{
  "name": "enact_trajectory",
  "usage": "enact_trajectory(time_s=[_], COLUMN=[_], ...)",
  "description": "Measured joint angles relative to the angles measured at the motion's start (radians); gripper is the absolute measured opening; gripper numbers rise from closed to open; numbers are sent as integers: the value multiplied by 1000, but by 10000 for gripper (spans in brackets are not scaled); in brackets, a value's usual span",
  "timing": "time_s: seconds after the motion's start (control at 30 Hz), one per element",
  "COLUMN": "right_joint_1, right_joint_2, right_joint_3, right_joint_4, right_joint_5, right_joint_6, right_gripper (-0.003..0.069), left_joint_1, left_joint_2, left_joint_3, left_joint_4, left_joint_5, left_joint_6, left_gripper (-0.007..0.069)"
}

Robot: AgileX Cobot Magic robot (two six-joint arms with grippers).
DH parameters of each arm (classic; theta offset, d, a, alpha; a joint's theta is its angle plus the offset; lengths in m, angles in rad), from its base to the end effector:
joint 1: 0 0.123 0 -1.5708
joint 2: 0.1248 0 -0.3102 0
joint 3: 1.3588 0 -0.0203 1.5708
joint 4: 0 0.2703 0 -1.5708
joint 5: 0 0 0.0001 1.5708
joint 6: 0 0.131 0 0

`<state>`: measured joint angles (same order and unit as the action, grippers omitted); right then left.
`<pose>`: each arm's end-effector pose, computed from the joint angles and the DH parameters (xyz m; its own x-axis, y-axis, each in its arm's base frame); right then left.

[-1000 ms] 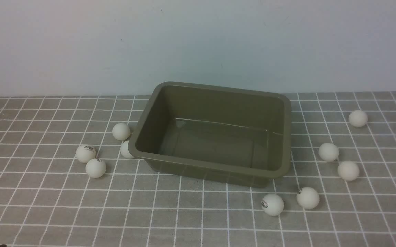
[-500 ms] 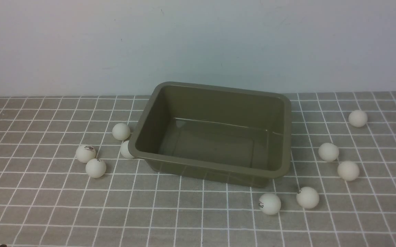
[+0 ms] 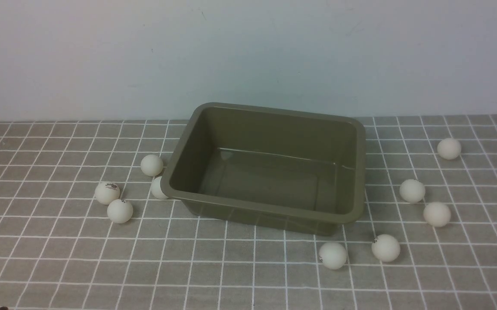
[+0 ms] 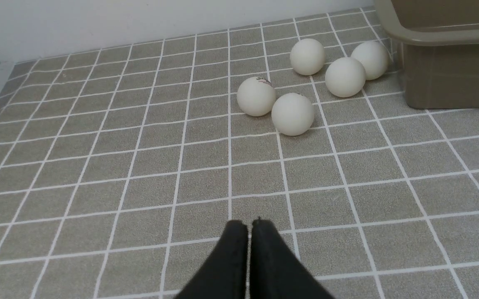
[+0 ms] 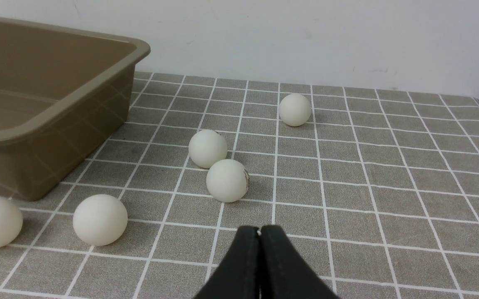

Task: Put the table tennis balls into the box on the grey coffee tablecloth.
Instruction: 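Reach for and grasp a ping pong ball on the table beside the basket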

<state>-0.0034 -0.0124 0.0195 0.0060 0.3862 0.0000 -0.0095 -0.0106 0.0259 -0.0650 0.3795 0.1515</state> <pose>0.0844 0.0000 0.1601 -0.3013 0.0066 -0.9535 0.0029 1.0000 0.0060 0.0847 -0.0040 0.1584 -0.2979 0.0938 -0.9500 0.0598 0.9950 0.0795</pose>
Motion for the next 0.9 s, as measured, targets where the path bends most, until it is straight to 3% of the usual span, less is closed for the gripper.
enact_trajectory(time_s=[0.17,0.4,0.53,0.67,0.77,0.8,0.83,0.9], right_joint_1=[0,0,0,0,3,3,3,3], right_joint_2=[0,0,0,0,0,0,0,0], right_joint_3=[0,0,0,0,9,9,9,9], right_joint_4=[0,0,-6,-6,91,196,196,372], right_joint_5=[0,0,0,-6,-105,-192,-192,-313], right_joint_6=[0,0,0,0,72,127,127,233], right_gripper=[-15,-15,-15,-15,-15,-15,-15,-15], left_joint_1=[0,0,0,0,0,0,0,0], left_joint_2=[0,0,0,0,0,0,0,0], left_joint_3=[2,2,2,2,2,-4,-6,-59], left_joint_4=[-70,-465,-666,-774,-900,-945,-945,-950], left_joint_5=[-56,-265,-306,-318,-404,-442,-444,-449], left_joint_6=[-11,-120,-133,-135,-139,-133,-133,-74], left_gripper=[-5,-5,-5,-5,-5,-5,-5,-5])
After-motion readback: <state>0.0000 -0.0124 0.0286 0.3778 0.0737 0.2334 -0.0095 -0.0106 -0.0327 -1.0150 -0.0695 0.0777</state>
